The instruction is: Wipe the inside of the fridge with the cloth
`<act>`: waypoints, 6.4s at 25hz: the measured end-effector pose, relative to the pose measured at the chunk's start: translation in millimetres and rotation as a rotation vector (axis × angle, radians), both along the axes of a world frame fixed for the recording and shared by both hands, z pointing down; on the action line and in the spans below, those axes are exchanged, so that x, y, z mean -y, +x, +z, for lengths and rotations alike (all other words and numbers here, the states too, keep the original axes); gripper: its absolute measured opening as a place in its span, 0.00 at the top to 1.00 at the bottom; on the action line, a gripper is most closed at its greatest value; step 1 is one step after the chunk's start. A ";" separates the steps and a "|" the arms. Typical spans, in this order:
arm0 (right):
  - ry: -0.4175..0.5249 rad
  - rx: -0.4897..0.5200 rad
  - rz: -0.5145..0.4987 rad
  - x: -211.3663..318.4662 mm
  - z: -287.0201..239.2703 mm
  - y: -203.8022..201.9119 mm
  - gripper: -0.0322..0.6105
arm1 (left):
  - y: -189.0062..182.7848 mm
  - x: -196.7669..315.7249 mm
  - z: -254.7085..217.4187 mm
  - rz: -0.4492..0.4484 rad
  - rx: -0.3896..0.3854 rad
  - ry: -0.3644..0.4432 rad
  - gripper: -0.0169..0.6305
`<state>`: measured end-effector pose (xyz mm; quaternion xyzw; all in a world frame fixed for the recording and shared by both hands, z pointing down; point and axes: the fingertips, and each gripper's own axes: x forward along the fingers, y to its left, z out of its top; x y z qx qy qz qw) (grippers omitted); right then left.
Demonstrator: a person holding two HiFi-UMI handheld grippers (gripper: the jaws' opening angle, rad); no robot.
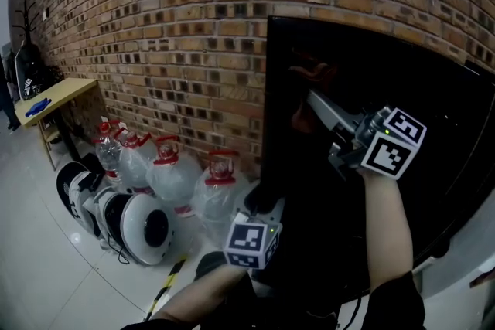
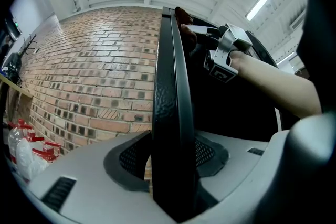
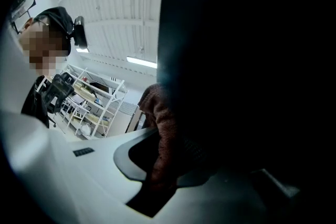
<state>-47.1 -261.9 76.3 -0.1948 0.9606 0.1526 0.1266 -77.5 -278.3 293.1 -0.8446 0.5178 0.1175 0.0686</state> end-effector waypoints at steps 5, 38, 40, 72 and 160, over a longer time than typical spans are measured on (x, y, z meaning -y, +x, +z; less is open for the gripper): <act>0.001 0.050 0.048 32.8 -1.9 17.4 0.82 | -0.6 -2.1 -1.4 0.004 -0.001 0.005 0.68; -0.013 0.079 0.594 230.9 -0.5 76.7 0.82 | -0.4 2.6 0.7 -0.006 0.014 0.003 0.68; -0.014 0.076 0.628 237.0 2.9 80.1 0.82 | 0.2 2.8 1.7 -0.007 0.015 -0.002 0.68; 0.012 0.006 0.101 7.3 68.1 1.0 0.82 | 0.4 -0.1 -2.8 -0.013 -0.007 0.004 0.68; -0.195 0.055 0.213 161.0 133.8 47.1 0.82 | 0.9 -2.1 0.2 0.002 -0.001 0.024 0.67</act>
